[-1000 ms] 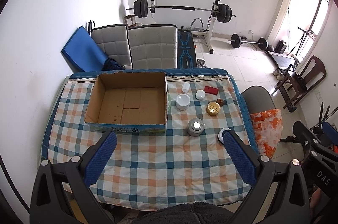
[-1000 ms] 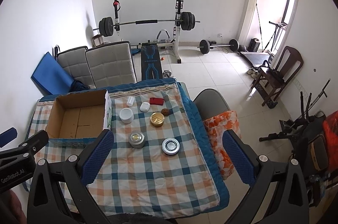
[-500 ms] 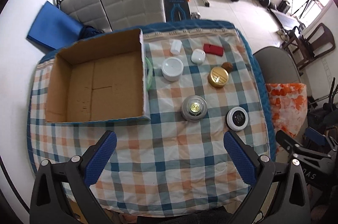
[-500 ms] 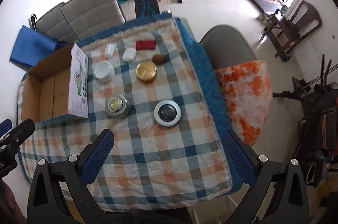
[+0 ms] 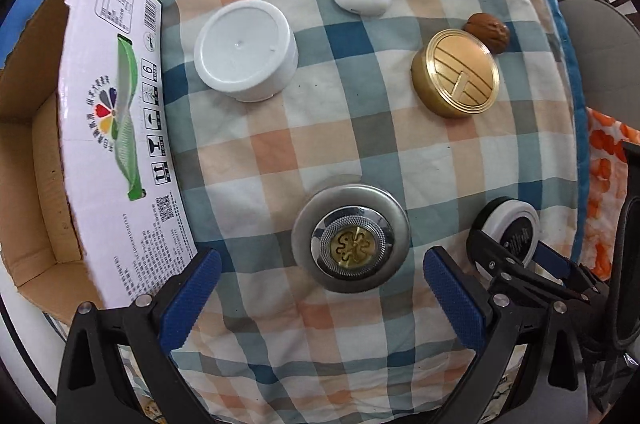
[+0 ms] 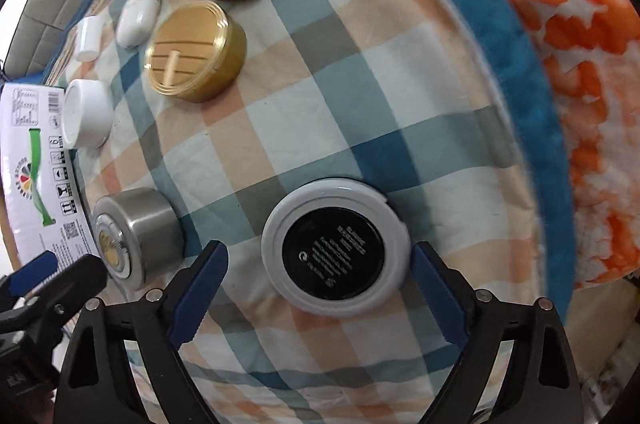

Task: Organize rigid objects
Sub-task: 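Grasp the silver tin with the left tool while the right tool grasps the black-lid jar, then carry the silver tin and black-lid jar into the cardboard box with both tools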

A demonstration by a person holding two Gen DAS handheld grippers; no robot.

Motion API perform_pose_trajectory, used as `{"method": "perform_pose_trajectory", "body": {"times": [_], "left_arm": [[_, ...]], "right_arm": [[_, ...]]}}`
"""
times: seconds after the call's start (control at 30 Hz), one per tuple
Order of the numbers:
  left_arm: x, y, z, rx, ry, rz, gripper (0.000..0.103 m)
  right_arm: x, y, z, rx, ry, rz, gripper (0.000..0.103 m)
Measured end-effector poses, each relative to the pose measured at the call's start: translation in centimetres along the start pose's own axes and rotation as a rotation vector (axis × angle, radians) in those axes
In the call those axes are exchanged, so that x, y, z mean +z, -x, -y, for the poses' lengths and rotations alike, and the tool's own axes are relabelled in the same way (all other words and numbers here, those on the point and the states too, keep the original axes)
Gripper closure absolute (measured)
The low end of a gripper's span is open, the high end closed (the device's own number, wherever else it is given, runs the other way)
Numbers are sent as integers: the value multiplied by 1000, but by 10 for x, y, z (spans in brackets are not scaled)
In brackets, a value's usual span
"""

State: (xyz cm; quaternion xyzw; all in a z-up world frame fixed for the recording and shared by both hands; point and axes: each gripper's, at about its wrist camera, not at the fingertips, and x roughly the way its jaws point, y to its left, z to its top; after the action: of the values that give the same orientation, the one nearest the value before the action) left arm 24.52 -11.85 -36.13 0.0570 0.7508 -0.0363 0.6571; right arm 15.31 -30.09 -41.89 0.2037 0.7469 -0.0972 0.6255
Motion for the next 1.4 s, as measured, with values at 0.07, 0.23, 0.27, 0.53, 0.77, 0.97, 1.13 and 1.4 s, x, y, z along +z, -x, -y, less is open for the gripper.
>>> {"method": "perform_pose_trajectory", "body": {"times": [0.07, 0.23, 0.27, 0.53, 0.77, 0.97, 1.13, 1.4], "left_arm": [[3, -11, -1, -4, 10, -18, 0], [6, -33, 7, -24, -10, -49, 0], [7, -39, 9, -20, -18, -54, 1], [3, -84, 10, -41, -16, -107, 33], [-3, -103, 6, -41, 6, -100, 30], [-14, -107, -3, -47, 25, -65, 34], [-29, -90, -15, -43, 9, -35, 34], [-72, -82, -18, -54, -9, 3, 34]], "right_arm": [[-1, -5, 1, -8, -2, -7, 24], [-11, 7, 4, -81, 30, -34, 24], [-12, 8, 4, -89, 39, -35, 24], [-14, -3, -10, -78, 39, -57, 24], [-14, -20, -22, -62, 15, -73, 24], [-3, -11, -44, -45, 14, -84, 25], [18, -34, -13, -20, 60, -79, 26], [4, -17, -27, 11, 114, -68, 26]]}}
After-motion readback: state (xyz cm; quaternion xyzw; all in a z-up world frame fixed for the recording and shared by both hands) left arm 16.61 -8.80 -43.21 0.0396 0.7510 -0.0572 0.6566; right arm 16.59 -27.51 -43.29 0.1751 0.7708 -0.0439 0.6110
